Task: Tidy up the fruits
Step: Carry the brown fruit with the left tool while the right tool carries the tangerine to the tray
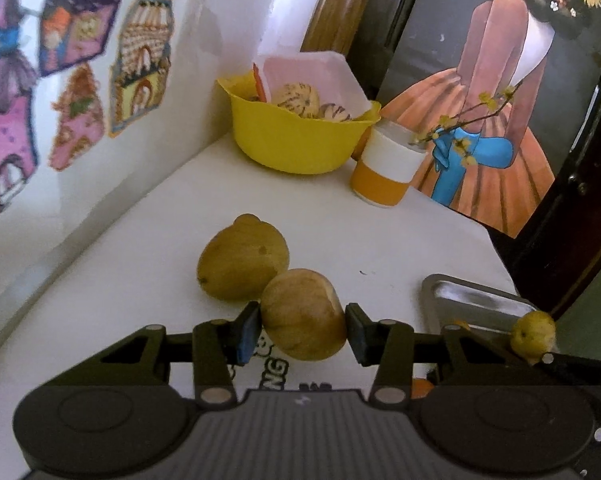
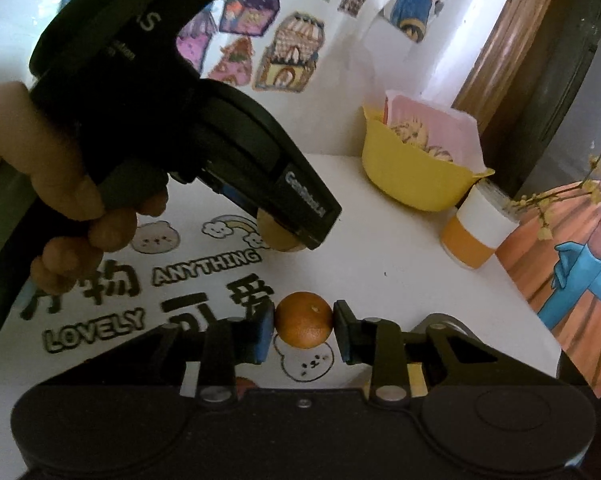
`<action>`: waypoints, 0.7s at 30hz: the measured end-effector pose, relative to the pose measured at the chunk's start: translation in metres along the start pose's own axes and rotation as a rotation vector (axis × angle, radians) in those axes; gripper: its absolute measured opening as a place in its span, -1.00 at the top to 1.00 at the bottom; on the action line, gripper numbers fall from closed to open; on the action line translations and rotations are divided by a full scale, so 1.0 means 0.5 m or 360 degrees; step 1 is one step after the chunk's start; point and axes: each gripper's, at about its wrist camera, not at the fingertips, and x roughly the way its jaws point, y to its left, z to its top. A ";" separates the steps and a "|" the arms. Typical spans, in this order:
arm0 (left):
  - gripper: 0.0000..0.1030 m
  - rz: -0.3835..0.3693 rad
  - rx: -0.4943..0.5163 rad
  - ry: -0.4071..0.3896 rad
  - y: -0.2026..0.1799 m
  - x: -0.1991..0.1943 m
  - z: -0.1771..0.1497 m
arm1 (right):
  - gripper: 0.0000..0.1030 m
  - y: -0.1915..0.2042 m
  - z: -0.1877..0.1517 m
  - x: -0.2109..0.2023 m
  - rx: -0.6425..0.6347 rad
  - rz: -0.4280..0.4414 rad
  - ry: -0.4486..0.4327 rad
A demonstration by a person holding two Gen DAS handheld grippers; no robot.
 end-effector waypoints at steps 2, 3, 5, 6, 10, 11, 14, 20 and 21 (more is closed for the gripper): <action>0.04 -0.0007 0.0002 -0.0008 -0.002 -0.019 -0.007 | 0.34 0.001 0.000 -0.018 0.0019 -0.0006 -0.0019; 0.04 -0.0014 0.0002 -0.0010 -0.004 -0.028 -0.010 | 0.34 0.002 -0.001 -0.030 0.0032 -0.0013 -0.0028; 0.04 -0.0028 0.0003 -0.0011 -0.009 -0.043 -0.019 | 0.35 0.003 -0.003 -0.056 0.0068 -0.0031 -0.0042; 0.04 -0.0037 0.0000 -0.0010 -0.013 -0.051 -0.023 | 0.35 0.002 -0.004 -0.070 0.0094 -0.0041 -0.0049; 0.04 -0.0092 -0.0001 0.0000 -0.033 -0.084 -0.051 | 0.35 0.001 -0.018 -0.128 0.0198 -0.0086 -0.0066; 0.04 -0.0112 -0.0007 0.0003 -0.039 -0.092 -0.059 | 0.35 0.001 -0.024 -0.140 0.0219 -0.0095 -0.0066; 0.04 -0.0159 -0.0026 0.0018 -0.054 -0.112 -0.083 | 0.35 0.004 -0.047 -0.176 0.0263 -0.0137 -0.0054; 0.04 -0.0247 0.0001 0.0040 -0.098 -0.149 -0.123 | 0.35 -0.008 -0.103 -0.224 0.0357 -0.0226 0.0001; 0.04 -0.0259 0.0008 0.0045 -0.107 -0.154 -0.129 | 0.35 -0.012 -0.114 -0.229 0.0383 -0.0240 0.0011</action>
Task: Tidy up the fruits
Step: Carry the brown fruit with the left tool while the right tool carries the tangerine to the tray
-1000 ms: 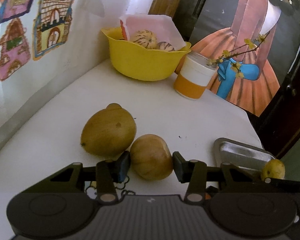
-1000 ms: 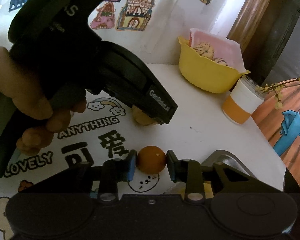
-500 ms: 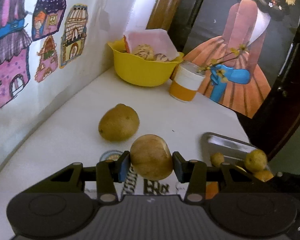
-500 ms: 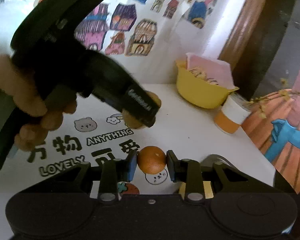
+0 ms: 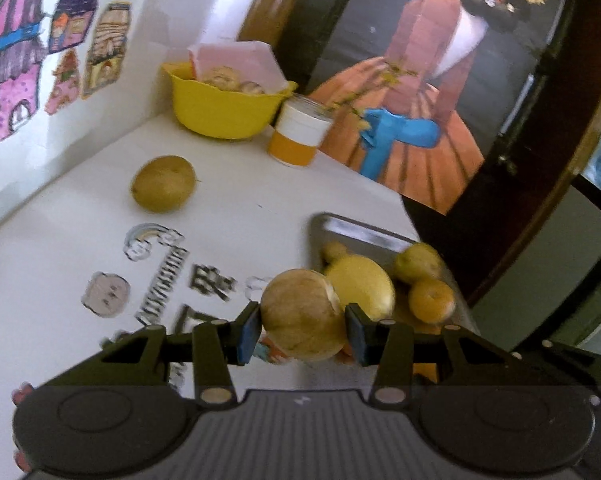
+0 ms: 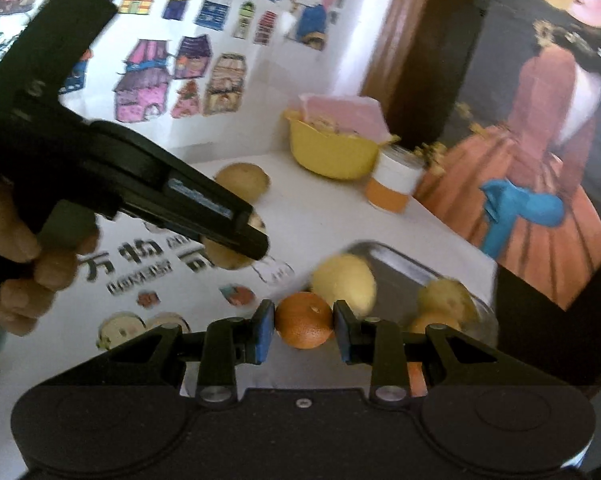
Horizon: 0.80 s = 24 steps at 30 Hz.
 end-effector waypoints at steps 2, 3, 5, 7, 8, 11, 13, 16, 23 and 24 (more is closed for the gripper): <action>0.04 -0.0022 0.0015 0.0015 -0.018 -0.002 -0.010 | 0.35 -0.015 -0.018 -0.007 0.0047 -0.0027 0.0018; 0.04 -0.0030 0.0023 0.0024 -0.025 -0.001 -0.014 | 0.35 -0.020 -0.026 -0.011 0.0065 -0.0039 0.0024; 0.04 -0.0039 0.0034 0.0041 -0.037 0.002 -0.022 | 0.35 -0.032 -0.039 -0.014 0.0099 -0.0059 0.0035; 0.04 -0.0044 0.0040 0.0059 -0.047 0.008 -0.028 | 0.35 -0.044 -0.051 -0.016 0.0136 -0.0073 0.0042; 0.04 -0.0046 0.0041 0.0067 -0.051 0.010 -0.032 | 0.35 -0.050 -0.057 -0.016 0.0154 -0.0077 0.0045; 0.04 -0.0052 0.0054 0.0093 -0.063 0.019 -0.044 | 0.35 -0.066 -0.070 -0.011 0.0190 -0.0085 0.0057; 0.04 -0.0058 0.0061 0.0113 -0.070 0.027 -0.051 | 0.35 -0.075 -0.077 -0.006 0.0213 -0.0091 0.0067; 0.05 -0.0063 0.0097 0.0132 -0.082 0.038 -0.060 | 0.35 -0.088 -0.085 0.003 0.0247 -0.0101 0.0077; 0.04 -0.0060 0.0165 0.0165 -0.101 0.057 -0.072 | 0.35 -0.110 -0.099 0.024 0.0300 -0.0106 0.0094; 0.04 -0.0057 0.0171 0.0167 -0.102 0.059 -0.071 | 0.35 -0.112 -0.100 0.026 0.0306 -0.0105 0.0093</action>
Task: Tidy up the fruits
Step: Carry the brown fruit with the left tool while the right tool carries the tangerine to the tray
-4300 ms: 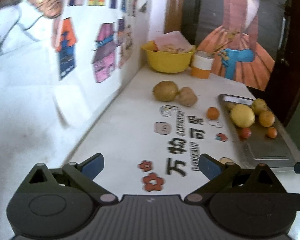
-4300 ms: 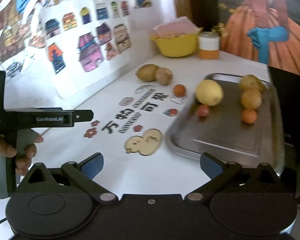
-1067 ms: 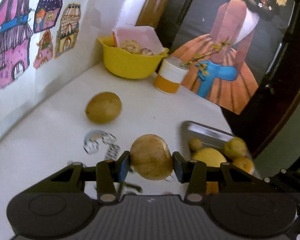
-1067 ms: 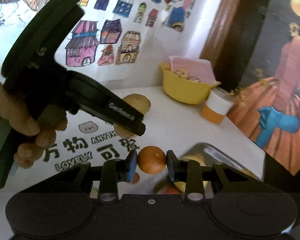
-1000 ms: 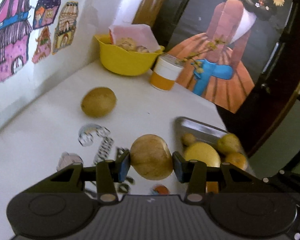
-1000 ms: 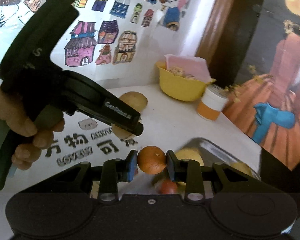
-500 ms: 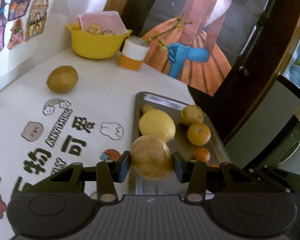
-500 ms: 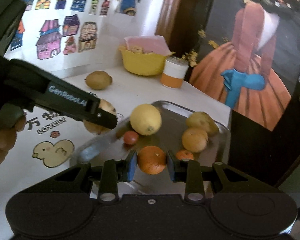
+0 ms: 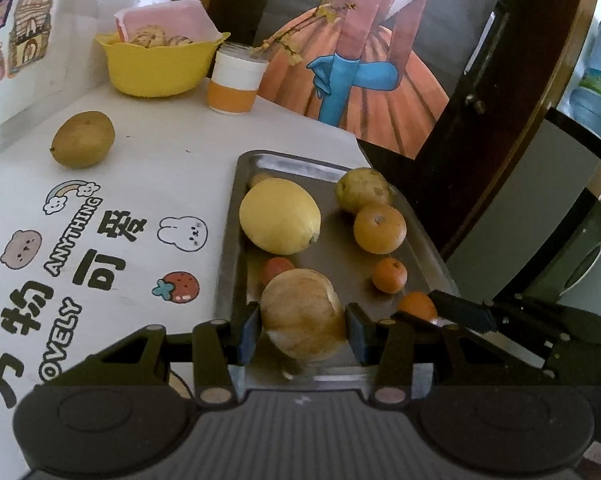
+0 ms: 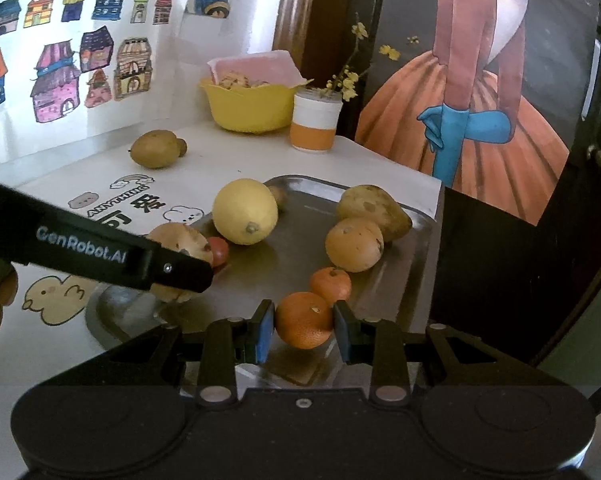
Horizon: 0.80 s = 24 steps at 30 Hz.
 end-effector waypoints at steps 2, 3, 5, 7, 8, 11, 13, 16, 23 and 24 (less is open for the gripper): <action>0.04 0.0009 0.0007 0.0005 -0.001 0.004 0.002 | 0.35 -0.002 -0.001 0.004 0.0006 0.0004 0.0001; 0.04 0.0012 0.0006 0.0006 0.000 0.005 0.002 | 0.35 -0.003 -0.001 0.006 0.0009 0.0005 0.0000; 0.04 0.0018 0.0003 0.0010 0.001 0.008 0.003 | 0.35 -0.004 0.000 0.010 0.0013 0.0008 -0.0001; 0.04 0.0024 0.0003 0.0010 0.002 0.010 0.005 | 0.35 -0.006 0.001 0.014 0.0018 0.0010 0.0001; 0.04 0.0027 0.0002 0.0010 0.002 0.011 0.005 | 0.35 -0.006 0.002 0.015 0.0019 0.0009 0.0001; 0.04 0.0032 -0.0004 0.0013 0.004 0.017 0.009 | 0.34 -0.008 0.003 0.022 0.0025 0.0006 0.0005; 0.04 0.0030 -0.0007 0.0012 0.006 0.019 0.010 | 0.34 -0.009 0.002 0.025 0.0030 0.0005 0.0007; 0.04 0.0024 -0.0014 0.0011 0.009 0.021 0.011 | 0.34 -0.007 0.001 0.027 0.0032 0.0004 0.0007; 0.03 0.0016 -0.0006 0.0014 0.013 0.021 0.010 | 0.33 -0.008 0.001 0.027 0.0031 0.0005 0.0009; 0.03 0.0014 -0.0008 0.0018 0.013 0.021 0.011 | 0.31 -0.009 0.001 0.027 0.0032 0.0013 0.0011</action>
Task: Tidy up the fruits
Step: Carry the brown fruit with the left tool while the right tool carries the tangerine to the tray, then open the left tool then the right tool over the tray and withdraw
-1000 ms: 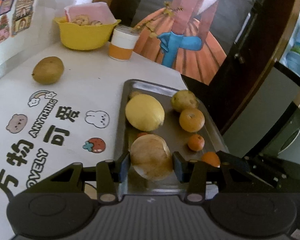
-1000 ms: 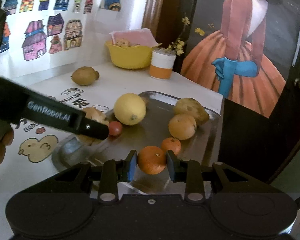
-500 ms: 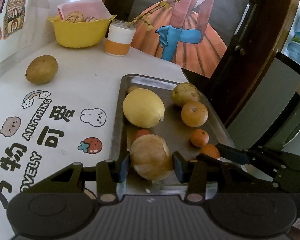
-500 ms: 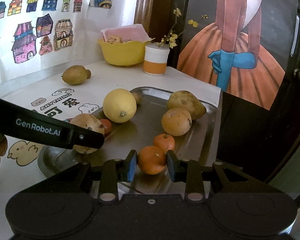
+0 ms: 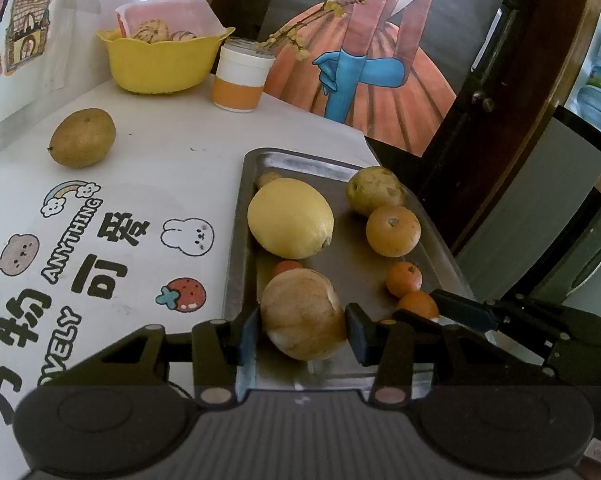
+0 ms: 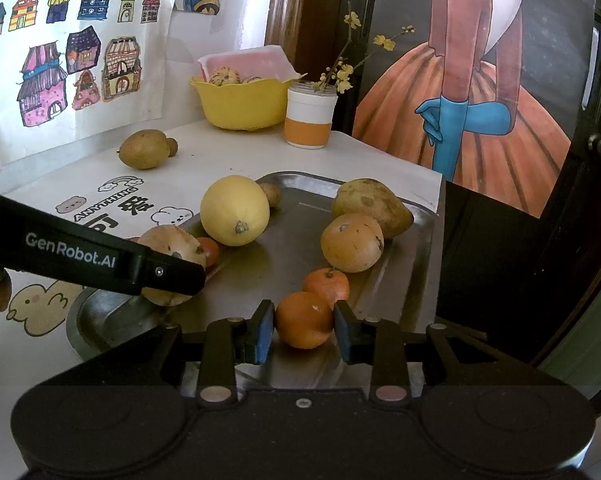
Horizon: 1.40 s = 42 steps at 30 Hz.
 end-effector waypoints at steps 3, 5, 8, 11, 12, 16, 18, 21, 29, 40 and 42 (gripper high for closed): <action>0.00 -0.0006 -0.0018 0.0008 0.001 -0.002 0.003 | 0.28 0.003 -0.002 0.001 -0.0008 0.0002 -0.0001; -0.03 -0.0005 -0.0012 0.0005 0.000 -0.006 0.003 | 0.21 0.004 -0.003 -0.001 -0.0005 0.0000 -0.0004; -0.12 -0.0010 -0.0010 -0.0011 -0.001 -0.017 0.002 | 0.09 0.006 -0.003 -0.010 0.0005 -0.0008 -0.0016; -0.30 0.0001 -0.0014 -0.0039 -0.004 -0.032 0.002 | -0.03 0.003 -0.004 -0.023 0.0017 -0.0022 -0.0032; -0.39 0.0008 -0.0012 -0.0055 -0.004 -0.039 0.003 | -0.07 0.003 -0.004 -0.029 0.0021 -0.0026 -0.0037; -0.62 0.0046 0.0025 -0.0144 -0.009 -0.074 0.003 | -0.27 0.006 -0.004 -0.056 0.0037 -0.0041 -0.0066; -0.74 0.0055 0.0050 -0.0190 -0.011 -0.092 0.002 | -0.44 0.009 -0.003 -0.073 0.0040 -0.0049 -0.0087; -0.92 0.0058 0.0071 -0.0228 -0.010 -0.117 0.000 | -0.66 0.015 -0.002 -0.101 0.0049 -0.0056 -0.0111; -0.99 0.0120 0.0111 -0.0218 0.022 -0.186 -0.036 | -0.98 0.039 -0.027 -0.187 0.0124 -0.0033 -0.0082; -0.99 0.0397 0.0152 -0.0012 0.112 -0.269 -0.094 | -0.99 0.137 -0.065 -0.258 0.0200 0.0217 0.0103; -0.99 0.0447 0.0137 0.0001 0.133 -0.287 -0.095 | -0.99 0.160 -0.059 -0.262 0.0201 0.0303 0.0141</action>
